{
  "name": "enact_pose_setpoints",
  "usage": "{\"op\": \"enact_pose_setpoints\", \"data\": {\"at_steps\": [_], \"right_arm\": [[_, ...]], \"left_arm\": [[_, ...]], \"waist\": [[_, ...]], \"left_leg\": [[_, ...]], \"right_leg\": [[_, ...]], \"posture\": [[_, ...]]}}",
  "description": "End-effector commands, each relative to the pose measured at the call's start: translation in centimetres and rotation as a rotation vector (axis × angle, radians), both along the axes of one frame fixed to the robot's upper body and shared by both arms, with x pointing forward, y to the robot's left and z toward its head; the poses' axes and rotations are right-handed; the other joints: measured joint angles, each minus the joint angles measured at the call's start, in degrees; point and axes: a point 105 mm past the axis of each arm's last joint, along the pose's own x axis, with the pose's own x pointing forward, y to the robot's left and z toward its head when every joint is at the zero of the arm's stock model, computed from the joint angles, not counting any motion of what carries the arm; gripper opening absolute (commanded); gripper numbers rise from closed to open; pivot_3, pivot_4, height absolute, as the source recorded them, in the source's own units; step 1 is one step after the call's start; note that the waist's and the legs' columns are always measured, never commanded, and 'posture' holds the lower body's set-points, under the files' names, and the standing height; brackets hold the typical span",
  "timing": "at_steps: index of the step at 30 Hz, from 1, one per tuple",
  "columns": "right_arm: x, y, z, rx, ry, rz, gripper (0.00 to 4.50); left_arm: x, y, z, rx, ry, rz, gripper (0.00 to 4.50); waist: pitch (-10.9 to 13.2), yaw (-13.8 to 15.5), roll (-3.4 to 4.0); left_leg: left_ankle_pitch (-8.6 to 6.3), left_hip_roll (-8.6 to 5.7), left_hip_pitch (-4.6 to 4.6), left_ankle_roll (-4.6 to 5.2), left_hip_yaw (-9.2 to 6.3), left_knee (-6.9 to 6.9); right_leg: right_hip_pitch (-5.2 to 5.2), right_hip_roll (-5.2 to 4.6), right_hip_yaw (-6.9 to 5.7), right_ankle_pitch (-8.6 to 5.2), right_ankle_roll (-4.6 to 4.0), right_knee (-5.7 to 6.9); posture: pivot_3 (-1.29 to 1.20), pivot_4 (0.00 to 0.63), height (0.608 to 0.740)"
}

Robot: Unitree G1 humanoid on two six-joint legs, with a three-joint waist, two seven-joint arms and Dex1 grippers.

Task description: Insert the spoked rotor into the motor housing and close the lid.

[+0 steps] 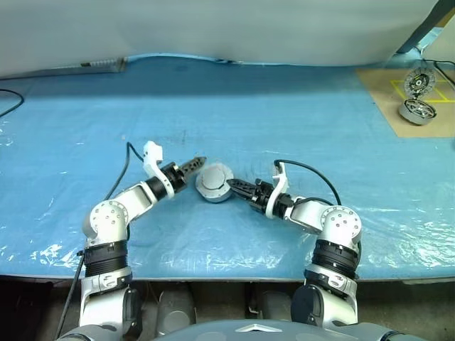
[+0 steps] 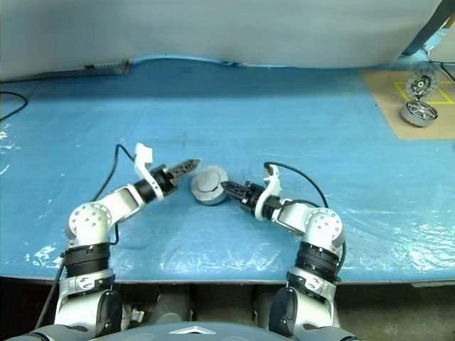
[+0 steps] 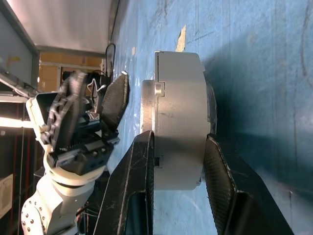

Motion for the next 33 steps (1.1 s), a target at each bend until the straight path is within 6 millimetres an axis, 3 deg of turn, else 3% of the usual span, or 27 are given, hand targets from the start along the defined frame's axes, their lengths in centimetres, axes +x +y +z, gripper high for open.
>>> {"op": "enact_pose_setpoints", "data": {"at_steps": [1, 3, 9, 17, 33], "right_arm": [[1.2, 0.2, 3.6, 0.115, -0.115, -0.037, 1.05], [1.8, 0.0, 4.3, 0.124, -0.128, -0.055, 1.05], [3.2, -0.3, 6.2, 0.151, -0.164, -0.089, 1.05], [3.3, 0.8, 8.2, 0.197, -0.206, -0.060, 1.05], [0.8, 4.3, 9.4, 0.237, -0.205, 0.083, 1.05]], "left_arm": [[0.2, 1.0, 1.6, -0.164, -0.014, 0.052, 3.78], [0.4, 1.2, 1.4, -0.206, 0.017, 0.080, 4.48], [-0.3, 0.8, 1.6, -0.326, 0.037, 0.057, 4.50], [-1.0, -0.5, 0.7, -0.382, 0.089, 0.036, 4.50], [-0.4, -3.5, 1.0, -0.497, 0.100, -0.012, 4.50]], "waist": [[0.01, 0.04, -0.01], [0.03, 0.05, -0.04], [0.05, -0.02, -0.06], [0.07, 0.09, -0.09], [0.07, 0.10, -0.10]], "left_leg": [[0.00, -0.03, -0.01, 0.00, -0.01, 0.00], [0.00, -0.05, -0.03, 0.00, -0.01, 0.01], [0.00, -0.04, -0.04, 0.00, -0.03, 0.01], [-0.01, -0.04, -0.09, -0.01, -0.06, -0.01], [0.00, -0.04, -0.10, -0.01, -0.07, 0.05]], "right_leg": [[0.00, -0.02, 0.00, 0.00, 0.00, -0.01], [0.00, -0.03, 0.00, 0.01, 0.01, -0.01], [-0.01, -0.01, -0.01, 0.01, 0.03, -0.01], [-0.02, -0.01, -0.06, 0.02, 0.08, -0.01], [-0.02, -0.01, -0.05, 0.02, 0.11, 0.03]], "posture": [[0.00, 0.150, 0.740], [0.00, 0.150, 0.740], [0.00, 0.150, 0.740], [0.00, 0.150, 0.740], [0.00, 0.150, 0.740]]}}
